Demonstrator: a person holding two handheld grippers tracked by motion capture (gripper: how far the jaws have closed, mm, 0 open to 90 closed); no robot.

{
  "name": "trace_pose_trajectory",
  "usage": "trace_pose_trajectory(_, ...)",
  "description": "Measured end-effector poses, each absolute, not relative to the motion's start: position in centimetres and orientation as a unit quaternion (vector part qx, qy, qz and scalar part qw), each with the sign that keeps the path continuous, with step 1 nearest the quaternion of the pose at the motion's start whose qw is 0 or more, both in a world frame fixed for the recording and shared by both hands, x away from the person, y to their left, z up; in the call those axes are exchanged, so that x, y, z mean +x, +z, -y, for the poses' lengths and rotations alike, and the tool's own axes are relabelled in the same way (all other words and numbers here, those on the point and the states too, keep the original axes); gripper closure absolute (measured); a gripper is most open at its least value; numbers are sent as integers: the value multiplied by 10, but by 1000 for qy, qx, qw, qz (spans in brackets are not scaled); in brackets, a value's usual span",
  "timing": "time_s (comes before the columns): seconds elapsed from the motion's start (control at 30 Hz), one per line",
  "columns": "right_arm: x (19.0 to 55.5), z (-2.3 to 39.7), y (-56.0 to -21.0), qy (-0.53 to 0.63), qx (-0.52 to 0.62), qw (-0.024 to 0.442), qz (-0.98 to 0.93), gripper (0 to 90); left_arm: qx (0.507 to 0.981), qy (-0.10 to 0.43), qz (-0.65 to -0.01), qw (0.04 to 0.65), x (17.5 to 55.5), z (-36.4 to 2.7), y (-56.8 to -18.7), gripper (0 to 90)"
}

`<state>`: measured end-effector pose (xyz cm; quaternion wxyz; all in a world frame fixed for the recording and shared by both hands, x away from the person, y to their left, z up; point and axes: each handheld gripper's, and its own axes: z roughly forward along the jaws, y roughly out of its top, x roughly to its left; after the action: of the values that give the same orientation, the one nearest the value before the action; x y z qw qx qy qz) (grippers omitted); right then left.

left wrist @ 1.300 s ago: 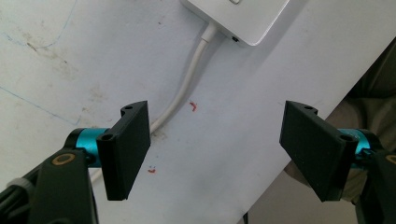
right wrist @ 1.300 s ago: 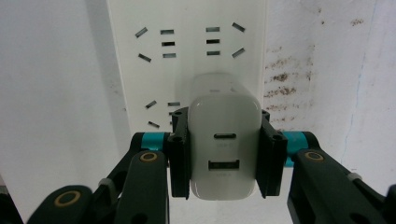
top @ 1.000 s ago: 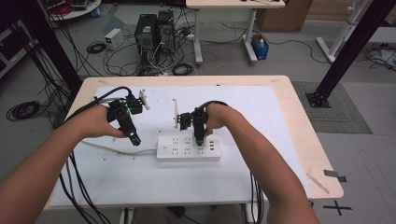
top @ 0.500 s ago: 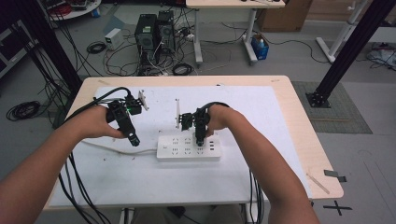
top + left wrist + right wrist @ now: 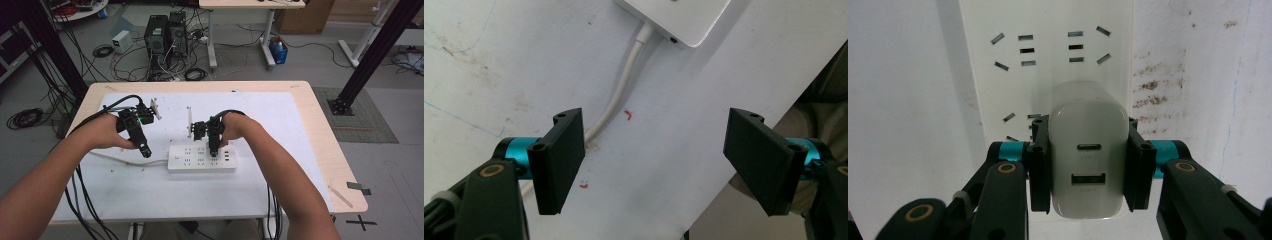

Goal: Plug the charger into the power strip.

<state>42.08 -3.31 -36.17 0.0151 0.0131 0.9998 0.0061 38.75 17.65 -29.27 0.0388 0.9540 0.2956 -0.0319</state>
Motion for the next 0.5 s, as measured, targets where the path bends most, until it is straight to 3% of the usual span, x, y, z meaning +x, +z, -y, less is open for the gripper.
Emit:
trace_pose_trajectory(0.13,421,32,-361,0,27,8,-1000,597,953,-31,-299,41,387,-179,-291,248)
trace_pose_trajectory(0.23,422,31,-362,-7,49,-6,-999,429,953,-29,-299,44,387,-180,-290,248)
trace_pose_trajectory(0.3,423,31,-362,-8,43,-1,-999,410,952,-30,-302,43,387,-181,-289,248)
trace_pose_trajectory(0.5,422,28,-350,13,59,-11,-998,228,953,-27,-297,43,386,-180,-289,248)
